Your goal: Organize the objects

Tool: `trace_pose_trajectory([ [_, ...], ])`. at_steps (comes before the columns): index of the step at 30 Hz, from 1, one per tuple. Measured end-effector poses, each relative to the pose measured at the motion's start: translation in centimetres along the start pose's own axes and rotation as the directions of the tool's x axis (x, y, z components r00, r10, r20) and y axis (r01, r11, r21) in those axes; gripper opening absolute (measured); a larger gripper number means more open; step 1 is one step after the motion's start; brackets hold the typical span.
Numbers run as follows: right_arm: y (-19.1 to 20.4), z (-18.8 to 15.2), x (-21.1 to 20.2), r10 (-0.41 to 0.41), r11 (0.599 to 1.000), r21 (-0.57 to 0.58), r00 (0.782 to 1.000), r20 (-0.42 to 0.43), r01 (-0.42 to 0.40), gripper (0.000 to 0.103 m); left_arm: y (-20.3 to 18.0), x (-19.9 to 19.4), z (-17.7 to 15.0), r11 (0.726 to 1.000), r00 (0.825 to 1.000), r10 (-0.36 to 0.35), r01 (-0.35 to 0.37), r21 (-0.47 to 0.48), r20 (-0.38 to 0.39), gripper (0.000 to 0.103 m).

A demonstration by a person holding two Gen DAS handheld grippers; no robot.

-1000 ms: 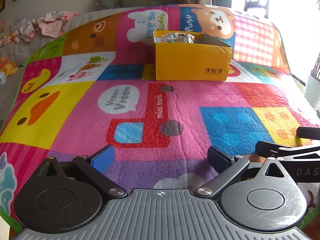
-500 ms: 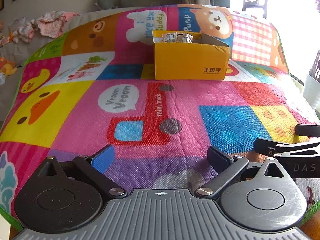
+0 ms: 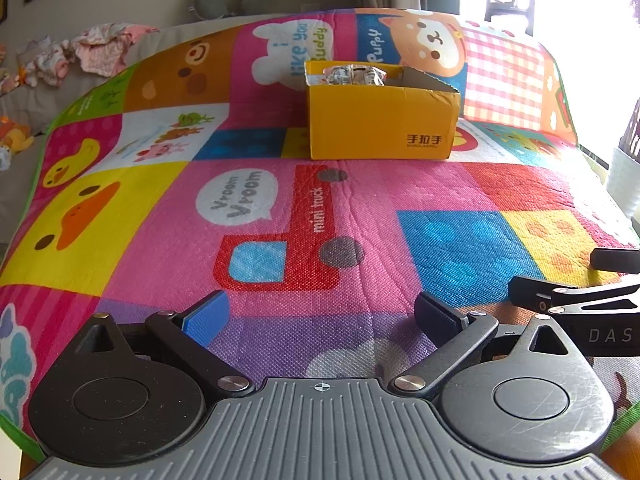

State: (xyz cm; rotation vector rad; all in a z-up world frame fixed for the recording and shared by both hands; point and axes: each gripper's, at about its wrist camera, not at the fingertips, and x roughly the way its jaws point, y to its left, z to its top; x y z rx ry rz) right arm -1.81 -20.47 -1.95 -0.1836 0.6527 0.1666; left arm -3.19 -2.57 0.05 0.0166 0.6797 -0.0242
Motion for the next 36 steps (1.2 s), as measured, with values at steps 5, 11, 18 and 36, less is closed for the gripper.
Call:
trace_pose_trajectory([
  [5, -0.01, -0.02, 0.0, 0.001, 1.0, 0.002, 1.0, 0.0, -0.001, 0.103, 0.05, 0.08, 0.07, 1.0, 1.0, 0.004, -0.004, -0.006, -0.001, 0.101],
  [11, -0.03, -0.03, -0.01, 0.001, 1.0, 0.002, 1.0, 0.0, -0.001, 0.103, 0.05, 0.1, 0.09, 1.0, 1.0, 0.003, -0.003, -0.005, -0.001, 0.101],
  [18, -0.04, -0.02, -0.01, 0.001, 1.0, 0.002, 1.0, 0.0, -0.001, 0.103, 0.02, 0.11, 0.12, 1.0, 1.0, 0.004, -0.004, -0.004, -0.001, 0.101],
  [36, 0.01, -0.07, -0.07, 0.0, 1.0, 0.001, 1.0, 0.0, 0.0, 0.103, 0.1, 0.05, 0.09, 1.0, 1.0, -0.001, 0.001, -0.009, -0.001, 0.101],
])
